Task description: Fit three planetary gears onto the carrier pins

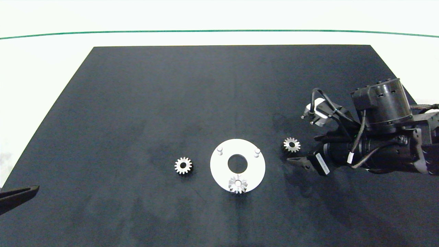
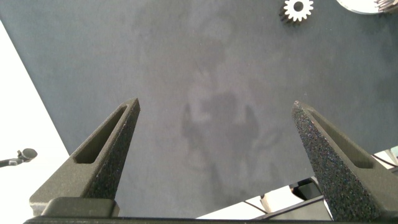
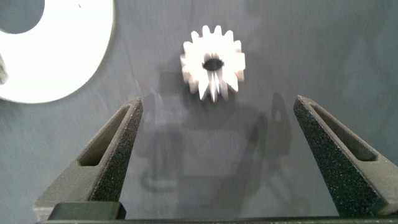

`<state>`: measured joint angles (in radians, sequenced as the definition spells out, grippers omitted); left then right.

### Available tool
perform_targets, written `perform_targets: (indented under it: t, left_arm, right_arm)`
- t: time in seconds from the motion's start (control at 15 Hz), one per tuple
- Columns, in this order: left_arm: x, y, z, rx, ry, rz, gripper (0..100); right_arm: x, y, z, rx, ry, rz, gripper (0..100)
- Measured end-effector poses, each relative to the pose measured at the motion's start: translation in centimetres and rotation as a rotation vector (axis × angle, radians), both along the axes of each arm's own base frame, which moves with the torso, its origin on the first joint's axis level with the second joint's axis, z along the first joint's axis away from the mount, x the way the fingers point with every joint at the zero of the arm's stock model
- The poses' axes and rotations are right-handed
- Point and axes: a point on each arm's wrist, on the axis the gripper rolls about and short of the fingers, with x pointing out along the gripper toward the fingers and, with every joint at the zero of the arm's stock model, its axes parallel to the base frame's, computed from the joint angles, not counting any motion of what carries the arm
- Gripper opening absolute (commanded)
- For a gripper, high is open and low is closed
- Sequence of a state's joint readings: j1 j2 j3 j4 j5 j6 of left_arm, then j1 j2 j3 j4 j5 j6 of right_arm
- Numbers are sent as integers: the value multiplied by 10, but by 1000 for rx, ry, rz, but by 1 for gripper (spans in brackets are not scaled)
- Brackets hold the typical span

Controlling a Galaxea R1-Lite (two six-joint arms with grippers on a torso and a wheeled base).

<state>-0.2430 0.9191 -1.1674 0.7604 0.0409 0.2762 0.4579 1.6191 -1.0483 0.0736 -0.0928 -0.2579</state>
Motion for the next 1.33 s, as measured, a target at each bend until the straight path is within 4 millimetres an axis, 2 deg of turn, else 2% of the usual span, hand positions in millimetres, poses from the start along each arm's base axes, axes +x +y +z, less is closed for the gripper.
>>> perform_targets:
  t: [0.53, 1.33]
  left_arm:
    - [1, 0, 0, 1, 3, 0, 100]
    - [1, 0, 0, 1, 4, 2, 100]
  right_arm:
    - [28, 15, -8, 3, 20, -6, 100]
    - [34, 18, -13, 20, 43, 24, 76]
